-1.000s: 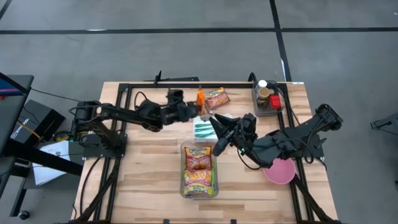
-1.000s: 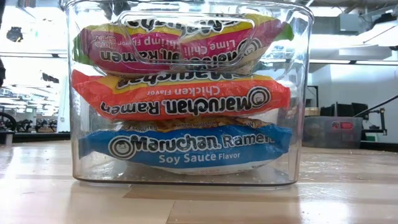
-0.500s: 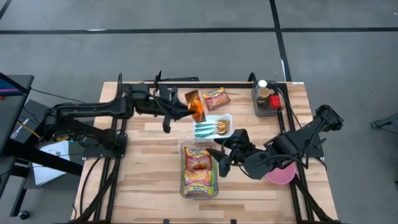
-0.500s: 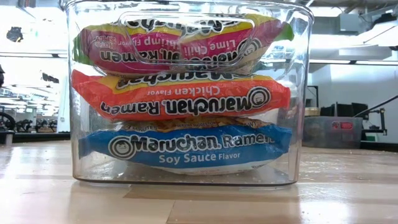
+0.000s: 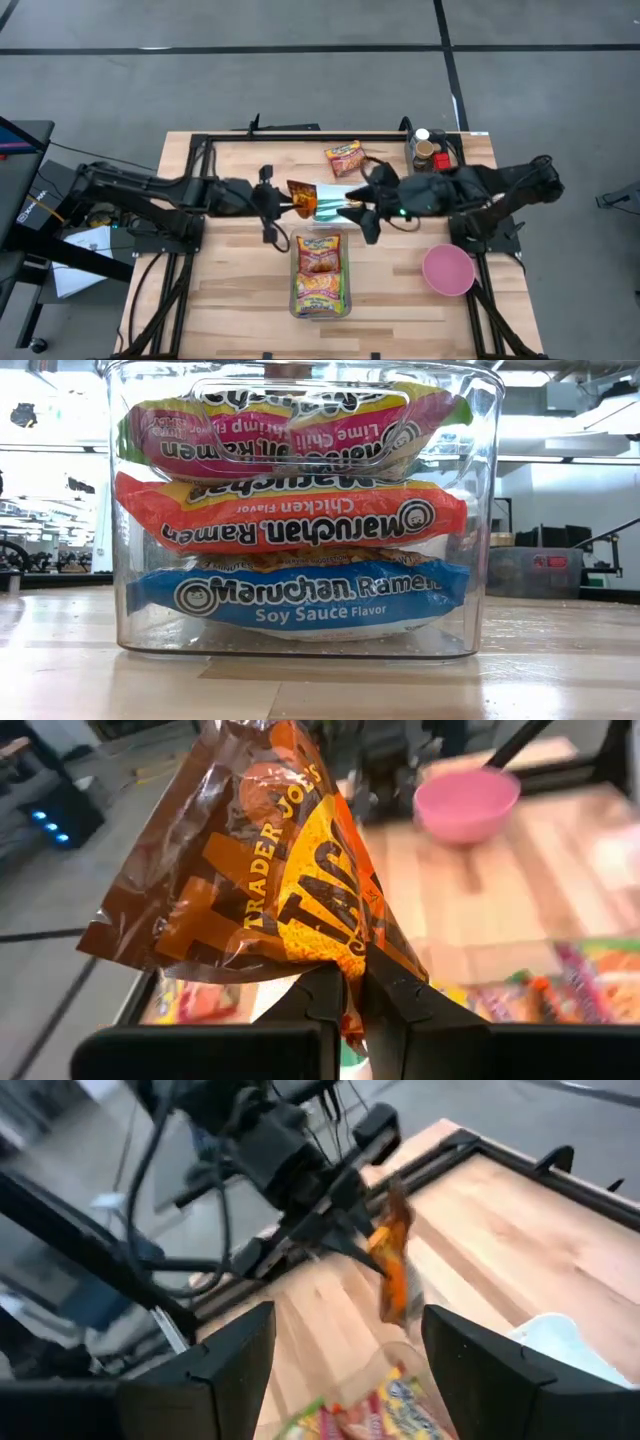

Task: Pick & Place Food Item
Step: Put the orange spice pack into the black bin

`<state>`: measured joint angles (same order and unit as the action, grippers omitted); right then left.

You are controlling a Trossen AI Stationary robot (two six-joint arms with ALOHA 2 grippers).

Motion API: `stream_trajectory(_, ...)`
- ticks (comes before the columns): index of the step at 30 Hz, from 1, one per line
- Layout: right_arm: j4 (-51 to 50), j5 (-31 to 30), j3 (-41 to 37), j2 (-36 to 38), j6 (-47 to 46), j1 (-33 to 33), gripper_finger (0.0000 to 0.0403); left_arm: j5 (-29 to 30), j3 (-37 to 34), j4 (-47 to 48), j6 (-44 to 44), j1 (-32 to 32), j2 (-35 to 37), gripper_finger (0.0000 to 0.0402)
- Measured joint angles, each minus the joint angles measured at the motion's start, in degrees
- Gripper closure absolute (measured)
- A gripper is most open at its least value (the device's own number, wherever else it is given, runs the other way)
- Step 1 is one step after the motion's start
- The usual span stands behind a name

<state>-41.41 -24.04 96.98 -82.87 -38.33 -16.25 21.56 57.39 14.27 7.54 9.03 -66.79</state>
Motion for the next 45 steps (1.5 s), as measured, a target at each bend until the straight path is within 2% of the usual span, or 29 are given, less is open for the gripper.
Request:
stream_trajectory(11,-1.3,14.8,-0.1,-2.4,11.7,9.8,0.0159,2.8,0.0,2.3,-0.5,3.7,-4.4,0.0392)
stream_trajectory(19,-3.1,19.8,5.9,-9.5,18.0,13.3,0.0159,4.6,0.0,1.9,-1.5,3.8,-5.0,0.0393)
stream_trajectory(31,-9.8,22.1,20.6,-23.0,24.0,15.0,0.0159,5.4,0.0,2.8,-3.7,3.8,-5.0,0.0393)
stream_trajectory(40,-11.0,22.6,22.1,-25.2,25.3,15.2,0.0161,5.4,0.0,2.9,-4.0,3.8,-5.0,0.0393)
stream_trajectory(45,-11.6,22.7,22.1,-25.2,25.1,15.5,0.0189,5.4,0.0,3.1,-4.0,3.8,-5.0,0.0393)
